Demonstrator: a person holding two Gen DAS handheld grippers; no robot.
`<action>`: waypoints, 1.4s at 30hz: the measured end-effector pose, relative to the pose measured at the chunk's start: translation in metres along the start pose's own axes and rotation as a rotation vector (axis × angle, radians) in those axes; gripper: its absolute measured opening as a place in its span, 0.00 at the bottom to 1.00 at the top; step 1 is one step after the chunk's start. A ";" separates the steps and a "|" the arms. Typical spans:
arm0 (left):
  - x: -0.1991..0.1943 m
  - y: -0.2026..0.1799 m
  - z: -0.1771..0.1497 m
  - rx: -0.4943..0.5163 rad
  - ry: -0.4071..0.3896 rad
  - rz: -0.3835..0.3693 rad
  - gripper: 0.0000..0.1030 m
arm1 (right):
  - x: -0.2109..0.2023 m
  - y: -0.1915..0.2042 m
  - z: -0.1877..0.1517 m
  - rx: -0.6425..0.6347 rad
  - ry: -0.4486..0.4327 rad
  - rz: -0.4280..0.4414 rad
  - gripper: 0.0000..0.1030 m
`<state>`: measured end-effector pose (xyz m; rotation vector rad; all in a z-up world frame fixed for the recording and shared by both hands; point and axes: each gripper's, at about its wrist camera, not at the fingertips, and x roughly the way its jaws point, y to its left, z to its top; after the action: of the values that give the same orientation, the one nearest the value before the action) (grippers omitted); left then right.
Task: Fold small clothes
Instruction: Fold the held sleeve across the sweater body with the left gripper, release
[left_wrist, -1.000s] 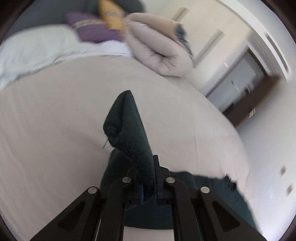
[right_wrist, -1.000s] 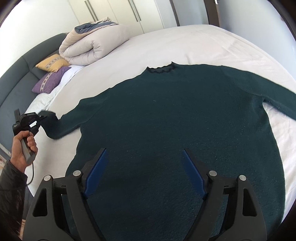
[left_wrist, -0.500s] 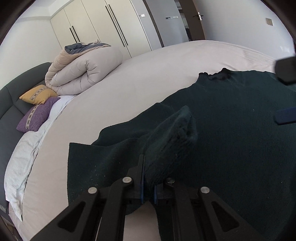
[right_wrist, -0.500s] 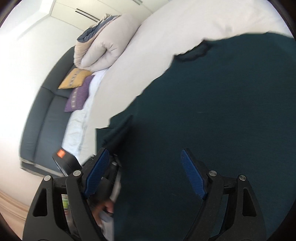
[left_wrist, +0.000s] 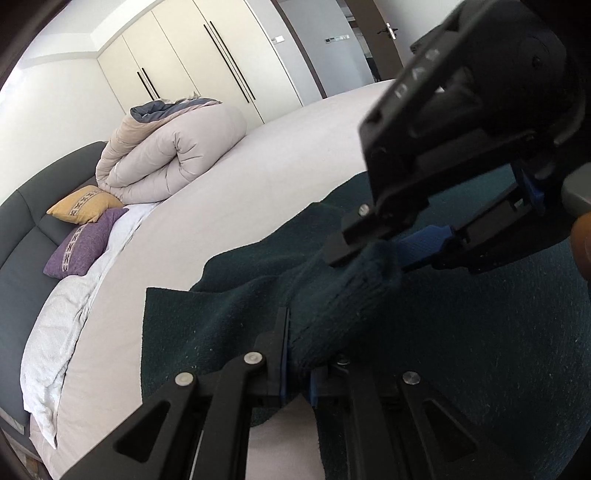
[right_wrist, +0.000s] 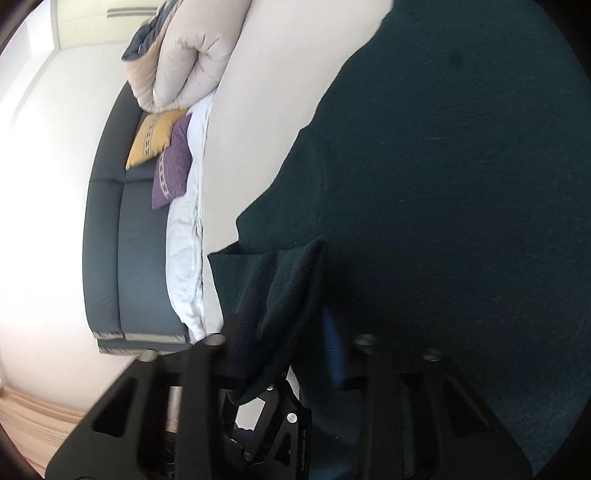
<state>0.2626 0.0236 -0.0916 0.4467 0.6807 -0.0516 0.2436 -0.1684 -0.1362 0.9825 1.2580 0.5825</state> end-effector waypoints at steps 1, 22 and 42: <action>-0.001 0.002 0.000 -0.011 0.002 -0.012 0.13 | 0.005 0.004 0.002 -0.031 0.001 -0.023 0.13; -0.018 0.114 0.015 -0.471 0.031 -0.265 0.08 | -0.132 -0.017 0.086 -0.104 -0.272 -0.331 0.07; 0.060 0.023 0.047 -0.285 0.204 -0.278 0.08 | -0.171 -0.070 0.119 -0.056 -0.346 -0.392 0.07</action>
<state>0.3415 0.0305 -0.0877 0.0807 0.9333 -0.1711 0.3055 -0.3773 -0.1084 0.7249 1.0770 0.1335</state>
